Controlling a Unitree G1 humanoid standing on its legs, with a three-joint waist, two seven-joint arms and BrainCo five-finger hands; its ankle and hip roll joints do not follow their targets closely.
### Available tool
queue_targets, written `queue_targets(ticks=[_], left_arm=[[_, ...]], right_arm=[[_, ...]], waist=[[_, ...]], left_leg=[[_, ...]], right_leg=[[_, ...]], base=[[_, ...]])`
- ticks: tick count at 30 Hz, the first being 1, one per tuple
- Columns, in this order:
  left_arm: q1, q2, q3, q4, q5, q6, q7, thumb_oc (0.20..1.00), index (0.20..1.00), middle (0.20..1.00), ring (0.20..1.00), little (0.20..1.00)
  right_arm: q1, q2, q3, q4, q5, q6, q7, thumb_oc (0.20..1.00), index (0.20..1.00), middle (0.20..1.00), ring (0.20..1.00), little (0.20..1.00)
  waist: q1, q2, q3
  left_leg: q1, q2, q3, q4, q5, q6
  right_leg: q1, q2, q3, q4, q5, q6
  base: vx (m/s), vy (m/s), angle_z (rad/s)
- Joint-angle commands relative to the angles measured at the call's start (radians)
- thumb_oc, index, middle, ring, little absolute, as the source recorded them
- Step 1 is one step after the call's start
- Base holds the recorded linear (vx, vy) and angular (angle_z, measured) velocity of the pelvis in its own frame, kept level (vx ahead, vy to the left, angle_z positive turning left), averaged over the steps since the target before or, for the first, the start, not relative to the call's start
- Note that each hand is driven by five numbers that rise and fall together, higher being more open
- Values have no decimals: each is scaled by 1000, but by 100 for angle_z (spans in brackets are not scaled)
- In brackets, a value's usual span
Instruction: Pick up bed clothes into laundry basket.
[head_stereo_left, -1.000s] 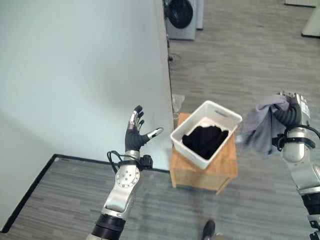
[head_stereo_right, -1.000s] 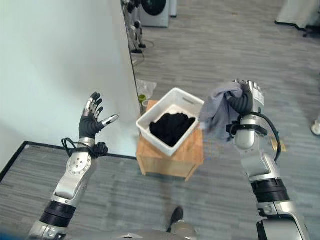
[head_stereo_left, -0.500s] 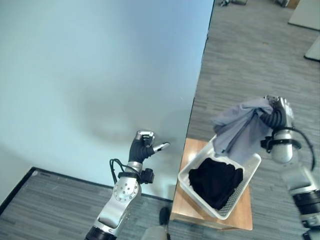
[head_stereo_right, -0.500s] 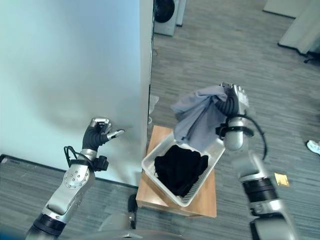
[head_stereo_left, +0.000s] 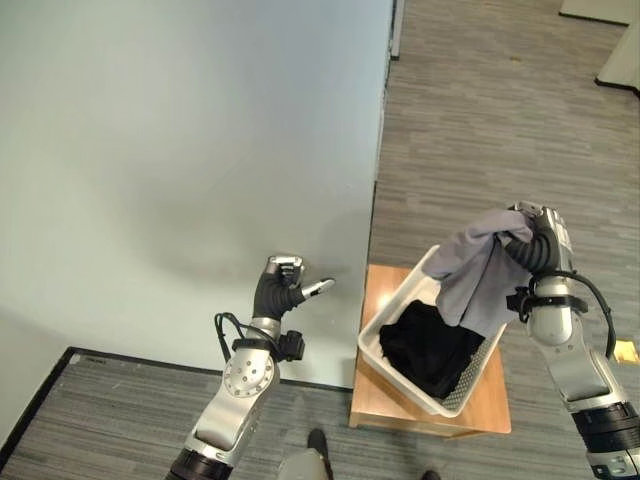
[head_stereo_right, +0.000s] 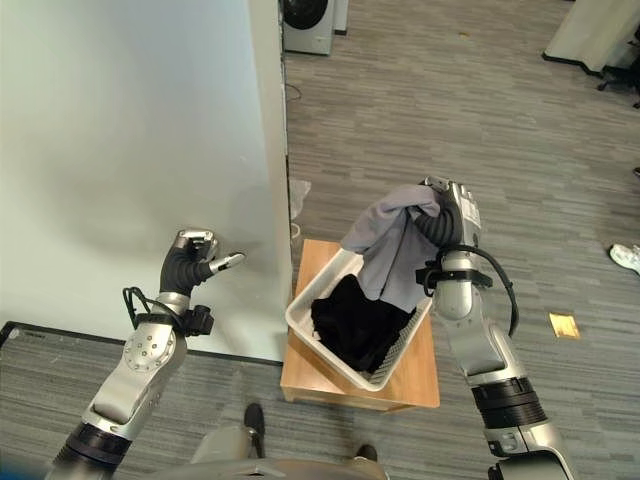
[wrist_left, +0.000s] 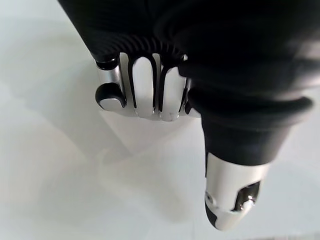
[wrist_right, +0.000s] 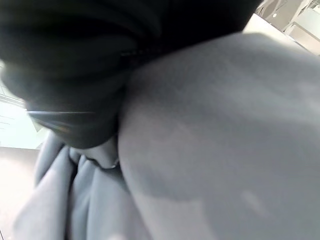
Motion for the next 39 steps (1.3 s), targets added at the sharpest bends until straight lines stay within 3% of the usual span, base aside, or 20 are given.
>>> queue_targets(ticks=[1, 2, 4, 6, 7, 9, 10, 12, 13, 17, 20, 23, 25, 29, 36, 37, 38, 39], left_arm=[[-197, -77, -97, 41, -19, -49, 3, 1000, 1000, 1000, 1000, 1000], [-199, -78, -96, 42, -19, -50, 3, 1000, 1000, 1000, 1000, 1000], [-221, -87, -102, 47, -41, -63, 17, 1000, 1000, 1000, 1000, 1000], [-243, -96, -106, 47, -66, -84, 28, 1000, 1000, 1000, 1000, 1000], [-246, -98, -111, 45, -76, -89, 26, 1000, 1000, 1000, 1000, 1000], [-241, -101, -116, 42, -89, -89, 23, 1000, 1000, 1000, 1000, 1000], [-229, -111, -125, 42, -117, -85, 15, 1000, 1000, 1000, 1000, 1000], [-215, -109, -131, 52, -127, -76, -2, 1000, 1000, 1000, 1000, 1000], [-202, -96, -136, 49, -133, -69, -14, 1000, 1000, 1000, 1000, 1000], [-191, -80, -149, 40, -124, -67, -18, 1000, 1000, 1000, 1000, 1000], [-163, -58, -164, 45, -137, -70, -43, 1000, 1000, 1000, 1000, 1000], [-158, -58, -173, 60, -137, -68, -52, 1000, 1000, 1000, 1000, 1000], [-109, -53, -146, 76, -154, -61, -68, 1000, 1000, 1000, 1000, 1000], [-92, -50, -136, 83, -169, -60, -79, 1000, 1000, 1000, 1000, 1000], [-84, -57, -142, 99, -185, -64, -93, 1000, 1000, 1000, 1000, 1000], [-82, -59, -144, 102, -195, -67, -94, 1000, 1000, 1000, 1000, 1000], [-81, -58, -146, 105, -197, -70, -96, 1000, 1000, 1000, 1000, 1000], [-79, -59, -149, 105, -201, -71, -99, 1000, 1000, 1000, 1000, 1000]], right_arm=[[-161, -61, 31, -63, -43, -38, -42, 200, 200, 200, 200, 200], [-164, -61, 32, -62, -43, -38, -42, 200, 200, 200, 200, 200], [-198, -65, 58, -50, -43, -38, -50, 200, 200, 200, 200, 200], [-236, -75, 83, -40, -40, -36, -60, 200, 200, 200, 200, 200], [-247, -76, 90, -39, -38, -36, -59, 200, 200, 200, 200, 200], [-252, -74, 92, -38, -40, -34, -59, 200, 200, 200, 200, 200], [-249, -93, 77, -39, -54, -20, -64, 200, 200, 200, 200, 200], [-233, -93, 63, -44, -60, -16, -61, 200, 200, 200, 200, 200], [-219, -84, 46, -45, -66, -9, -60, 200, 200, 200, 200, 200], [-228, -75, 51, -26, -90, 2, -72, 200, 200, 200, 200, 200], [-239, -69, 74, 54, -107, 23, -62, 200, 200, 200, 200, 200], [-235, -66, 81, 92, -120, 31, -60, 200, 200, 200, 200, 200], [-274, -59, 144, 211, -117, 45, -42, 200, 200, 200, 200, 200], [-307, -56, 174, 262, -119, 50, -31, 200, 200, 200, 200, 200], [-339, -54, 199, 351, -104, 63, -31, 200, 200, 200, 200, 200], [-339, -41, 209, 387, -84, 64, -25, 536, 536, 536, 536, 536], [-345, -35, 223, 419, -75, 64, -19, 1000, 1000, 1000, 1000, 1000], [-350, -31, 234, 439, -68, 65, -15, 1000, 1000, 1000, 1000, 1000]], waist=[[-25, 96, 9], [-24, 96, 9], [-10, 87, 47], [7, 64, 82], [16, 56, 91], [11, 57, 89], [-5, 75, 82], [-21, 81, 74], [-35, 85, 74], [-35, 87, 94], [3, 91, 104], [30, 71, 97], [89, 52, 56], [109, 51, 57], [118, 57, 77], [121, 57, 87], [125, 57, 94], [128, 58, 102]], left_leg=[[249, 92, 33, -231, 29, -104], [246, 92, 35, -231, 33, -103], [215, 66, -24, -165, 9, -104], [145, -5, -113, -8, -91, -90], [115, -36, -138, 36, -112, -81], [107, -43, -123, 46, -134, -67], [138, -34, -63, -17, -123, -41], [181, -38, -47, -109, -97, -30], [207, -36, -38, -213, -61, -19], [201, -23, -29, -231, -46, -13], [188, -9, -24, -231, -39, -2], [183, -21, -28, -231, -39, -5], [165, -27, -15, -231, -31, -18], [153, -13, -12, -231, -16, -34], [90, 16, -42, -231, 28, -70], [77, 23, -50, -231, 35, -75], [71, 26, -53, -231, 39, -77], [69, 31, -55, -231, 39, -81]], right_leg=[[10, 72, 21, 16, -107, 4], [6, 71, 22, 16, -103, 3], [-12, 67, 49, 16, -97, -1], [-60, 43, 88, 16, -67, -1], [-81, 34, 100, 16, -57, -3], [-93, 37, 99, 16, -54, -4], [-97, 45, 89, 16, -46, -3], [-105, 52, 74, 26, -28, 5], [-147, 52, 69, 92, -31, 18], [-219, 41, 91, 216, -55, 37], [-202, -20, 97, 318, -93, 36], [-144, -31, 101, 244, -83, 36], [-86, -31, 53, 67, -14, 63], [-67, -32, 14, 21, 9, 63], [-91, -24, -34, 16, -5, 60], [-99, -20, -37, 16, -9, 58], [-103, -18, -38, 16, -10, 58], [-105, -15, -38, 16, -14, 57]], base=[[-76, -8, -26], [-90, 2, -39], [-165, -39, -52], [-257, -54, -75], [-205, -42, -59], [-75, 29, -63], [28, 112, -21], [-2, 143, 28], [-38, 109, 11], [-144, 46, -11], [-148, -27, -20], [-13, -73, -8], [71, -107, -19], [40, -52, -21], [-28, -40, 20], [-38, -41, 30], [-43, -55, 22], [-47, -42, 1]])
